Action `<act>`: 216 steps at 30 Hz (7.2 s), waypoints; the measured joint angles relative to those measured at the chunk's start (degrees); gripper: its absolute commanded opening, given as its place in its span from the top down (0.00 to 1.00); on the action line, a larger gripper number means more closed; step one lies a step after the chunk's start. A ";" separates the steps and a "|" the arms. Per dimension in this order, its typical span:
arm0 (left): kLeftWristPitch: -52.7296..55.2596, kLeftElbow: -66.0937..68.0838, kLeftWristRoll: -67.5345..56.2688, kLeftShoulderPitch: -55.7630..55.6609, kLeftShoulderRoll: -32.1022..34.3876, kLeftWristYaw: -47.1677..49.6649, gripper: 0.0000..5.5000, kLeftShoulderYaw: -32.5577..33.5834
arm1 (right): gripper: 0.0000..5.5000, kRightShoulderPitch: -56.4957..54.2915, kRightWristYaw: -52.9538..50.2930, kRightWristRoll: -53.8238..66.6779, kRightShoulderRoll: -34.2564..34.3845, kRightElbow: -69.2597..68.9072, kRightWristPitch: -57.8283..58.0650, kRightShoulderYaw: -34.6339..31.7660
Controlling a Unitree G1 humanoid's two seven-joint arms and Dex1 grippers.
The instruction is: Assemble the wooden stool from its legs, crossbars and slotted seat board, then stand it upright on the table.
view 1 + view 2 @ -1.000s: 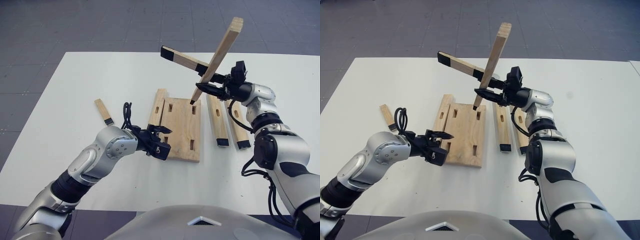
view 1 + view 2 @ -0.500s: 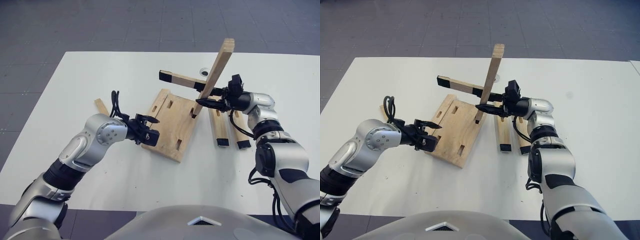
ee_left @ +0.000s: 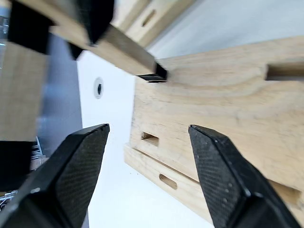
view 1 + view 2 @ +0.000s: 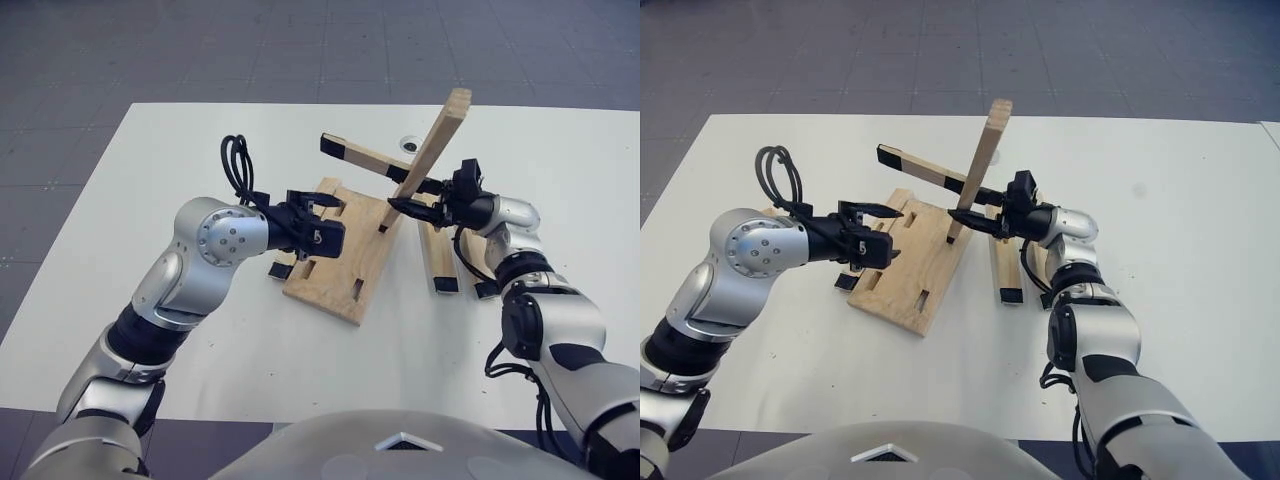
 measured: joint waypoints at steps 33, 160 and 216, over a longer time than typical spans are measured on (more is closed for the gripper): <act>13.49 -7.39 1.18 1.20 -5.10 2.57 0.44 -2.30 | 0.63 0.96 -27.22 -1.38 -1.45 -0.53 14.36 4.33; 7.90 5.62 -1.14 20.00 5.49 16.10 0.44 8.96 | 0.06 -19.00 -82.76 22.43 -4.85 -68.98 74.51 -13.13; 14.01 -3.97 1.19 25.92 -0.98 18.52 0.44 4.36 | 0.56 45.02 -72.24 4.37 -18.87 -83.17 80.06 6.51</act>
